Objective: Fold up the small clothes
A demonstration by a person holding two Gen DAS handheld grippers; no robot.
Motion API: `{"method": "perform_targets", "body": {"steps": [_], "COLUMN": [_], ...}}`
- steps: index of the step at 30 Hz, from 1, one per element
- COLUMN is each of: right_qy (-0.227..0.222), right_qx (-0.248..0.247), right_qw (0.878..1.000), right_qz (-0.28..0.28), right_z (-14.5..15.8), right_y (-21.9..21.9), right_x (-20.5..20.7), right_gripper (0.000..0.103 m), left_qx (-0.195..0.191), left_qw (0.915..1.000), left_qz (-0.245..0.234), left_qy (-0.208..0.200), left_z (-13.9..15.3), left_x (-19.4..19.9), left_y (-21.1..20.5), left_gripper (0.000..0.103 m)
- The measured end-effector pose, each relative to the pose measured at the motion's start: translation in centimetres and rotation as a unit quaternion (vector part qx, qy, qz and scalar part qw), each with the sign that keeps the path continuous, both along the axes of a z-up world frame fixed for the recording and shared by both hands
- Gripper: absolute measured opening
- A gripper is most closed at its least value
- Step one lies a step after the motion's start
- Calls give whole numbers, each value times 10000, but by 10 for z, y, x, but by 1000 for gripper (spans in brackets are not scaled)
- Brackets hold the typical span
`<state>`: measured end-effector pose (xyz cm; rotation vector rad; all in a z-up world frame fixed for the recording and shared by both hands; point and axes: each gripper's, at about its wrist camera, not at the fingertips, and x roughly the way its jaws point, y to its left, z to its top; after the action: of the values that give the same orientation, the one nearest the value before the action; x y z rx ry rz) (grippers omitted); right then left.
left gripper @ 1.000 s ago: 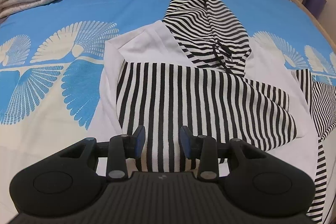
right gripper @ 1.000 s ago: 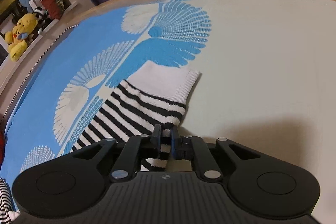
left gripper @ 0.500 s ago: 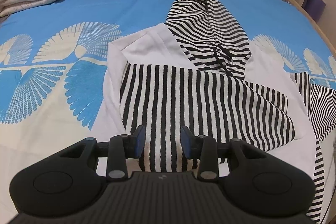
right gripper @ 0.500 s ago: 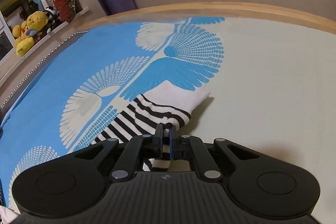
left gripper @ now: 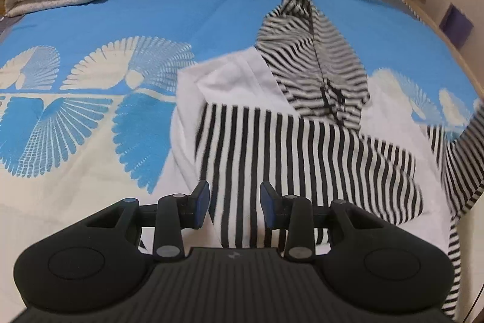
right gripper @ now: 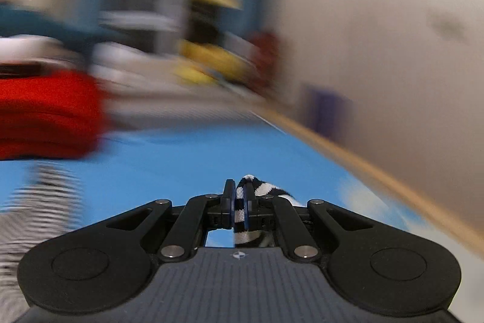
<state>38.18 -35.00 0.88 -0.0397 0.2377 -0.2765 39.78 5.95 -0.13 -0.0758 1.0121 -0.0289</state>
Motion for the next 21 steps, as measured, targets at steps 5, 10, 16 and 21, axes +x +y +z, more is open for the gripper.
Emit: {"method": "perform_targets", "body": {"steps": [5,10,16,21], "right_qy": [1068,2645,2838,3457], "right_qx": [963,934,1767,2590], "right_qw": [9392,9006,9182,8998], "right_qz": [3119,3321,2125,609], "right_z": [5,-33,-53,-102], "right_y": [143,200,155,90], "right_x": [-44,-72,-31,-7], "right_gripper": [10,21,25,26], "left_qx": [-228,-379,-628,-1152], "left_qw": [9984,9960,9946,9875], "left_qz": [512,807,813,944], "left_qy": [-96,-99,179,510], "left_z": [14,19,5,-24], "left_x": [6,6,1,13], "left_y": [36,60,60,54], "left_gripper": [41,41,41,41]}}
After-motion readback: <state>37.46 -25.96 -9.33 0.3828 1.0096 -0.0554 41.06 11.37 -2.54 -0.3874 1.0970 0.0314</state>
